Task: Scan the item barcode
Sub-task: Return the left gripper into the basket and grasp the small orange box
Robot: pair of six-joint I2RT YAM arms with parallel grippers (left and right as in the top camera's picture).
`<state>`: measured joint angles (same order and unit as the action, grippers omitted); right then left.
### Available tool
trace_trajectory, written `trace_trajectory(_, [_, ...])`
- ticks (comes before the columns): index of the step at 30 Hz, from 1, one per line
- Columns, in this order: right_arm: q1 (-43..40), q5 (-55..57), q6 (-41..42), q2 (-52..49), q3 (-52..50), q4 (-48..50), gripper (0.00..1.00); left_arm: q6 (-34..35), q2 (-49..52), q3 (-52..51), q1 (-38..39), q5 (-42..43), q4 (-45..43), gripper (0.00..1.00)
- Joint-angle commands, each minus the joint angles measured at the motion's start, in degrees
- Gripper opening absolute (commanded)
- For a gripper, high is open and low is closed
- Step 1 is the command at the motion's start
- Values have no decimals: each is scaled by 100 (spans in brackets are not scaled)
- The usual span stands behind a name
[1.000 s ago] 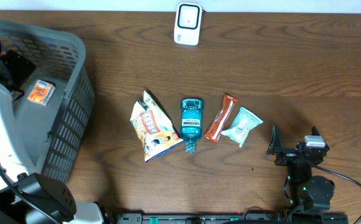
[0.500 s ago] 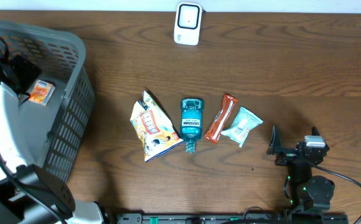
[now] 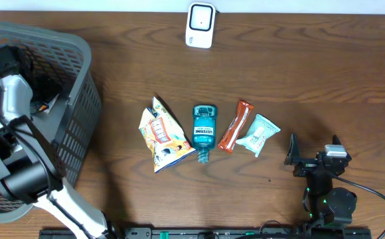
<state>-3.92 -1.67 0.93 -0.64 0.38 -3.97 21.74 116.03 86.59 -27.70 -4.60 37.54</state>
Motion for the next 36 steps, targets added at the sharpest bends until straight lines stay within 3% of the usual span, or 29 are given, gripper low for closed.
trace_trajectory(1, [26,7,74,26,-7,-20,99,-111,214,-50,-24,-26,-210,99])
trace_trajectory(5, [26,4,74,26,-7,-20,99,-114,422,-50,-24,-28,-363,98])
trace_trajectory(6, [26,7,74,26,-7,-17,99,-111,525,-50,-24,-26,-407,66])
trace_trajectory(7, [26,7,74,26,-7,-17,99,-111,562,-52,-24,-26,-404,51])
trace_trajectory(8, [26,7,74,26,-7,-17,99,-111,601,-52,-24,-26,-398,37])
trace_trajectory(11, [26,7,74,26,-7,-17,99,-114,636,-63,-24,-28,-289,8])
trace_trajectory(19, [26,4,74,26,-7,-17,99,-133,345,-59,-24,-28,208,7])
trace_trajectory(36, [26,7,74,26,-7,-20,99,208,-2651,-57,-24,-24,809,7])
